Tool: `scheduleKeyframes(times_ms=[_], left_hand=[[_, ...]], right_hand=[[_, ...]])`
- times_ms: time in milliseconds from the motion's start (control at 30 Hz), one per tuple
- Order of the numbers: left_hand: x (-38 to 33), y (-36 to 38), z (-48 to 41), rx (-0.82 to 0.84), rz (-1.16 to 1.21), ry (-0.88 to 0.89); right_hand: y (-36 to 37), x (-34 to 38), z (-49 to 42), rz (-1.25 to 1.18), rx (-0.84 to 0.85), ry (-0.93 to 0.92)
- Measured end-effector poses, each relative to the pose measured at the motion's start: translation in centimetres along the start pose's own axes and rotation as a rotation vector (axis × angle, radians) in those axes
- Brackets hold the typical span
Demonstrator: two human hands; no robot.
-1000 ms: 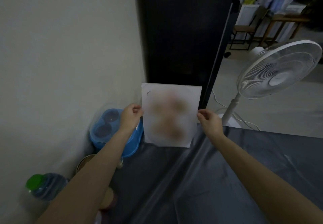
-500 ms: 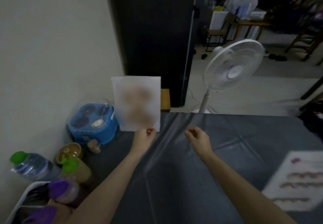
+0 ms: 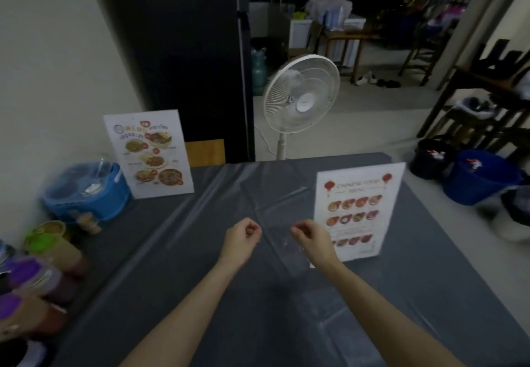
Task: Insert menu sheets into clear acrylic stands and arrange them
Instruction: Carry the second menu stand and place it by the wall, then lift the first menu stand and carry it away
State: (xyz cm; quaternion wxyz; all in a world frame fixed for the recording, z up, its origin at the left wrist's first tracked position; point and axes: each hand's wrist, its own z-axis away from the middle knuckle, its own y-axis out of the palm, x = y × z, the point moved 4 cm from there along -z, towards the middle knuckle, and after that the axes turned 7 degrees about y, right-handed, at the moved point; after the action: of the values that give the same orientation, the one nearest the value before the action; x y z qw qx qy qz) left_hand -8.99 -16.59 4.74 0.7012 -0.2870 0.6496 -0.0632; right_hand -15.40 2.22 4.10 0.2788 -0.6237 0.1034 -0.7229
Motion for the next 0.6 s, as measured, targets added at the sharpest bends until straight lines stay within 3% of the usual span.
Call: scheduleKeyframes(times_ms=[333, 600], left_hand=[[-2.8, 6.7, 0.3, 0.146, 0.008, 0.058], [-4.6, 9.5, -0.1, 0.11, -0.014, 0.043]], right_hand=[[-9.9, -5.9, 3.2, -0.088, -0.212, 0.172], [-15.9, -8.4, 3.2, -0.103, -0.324, 0.215]])
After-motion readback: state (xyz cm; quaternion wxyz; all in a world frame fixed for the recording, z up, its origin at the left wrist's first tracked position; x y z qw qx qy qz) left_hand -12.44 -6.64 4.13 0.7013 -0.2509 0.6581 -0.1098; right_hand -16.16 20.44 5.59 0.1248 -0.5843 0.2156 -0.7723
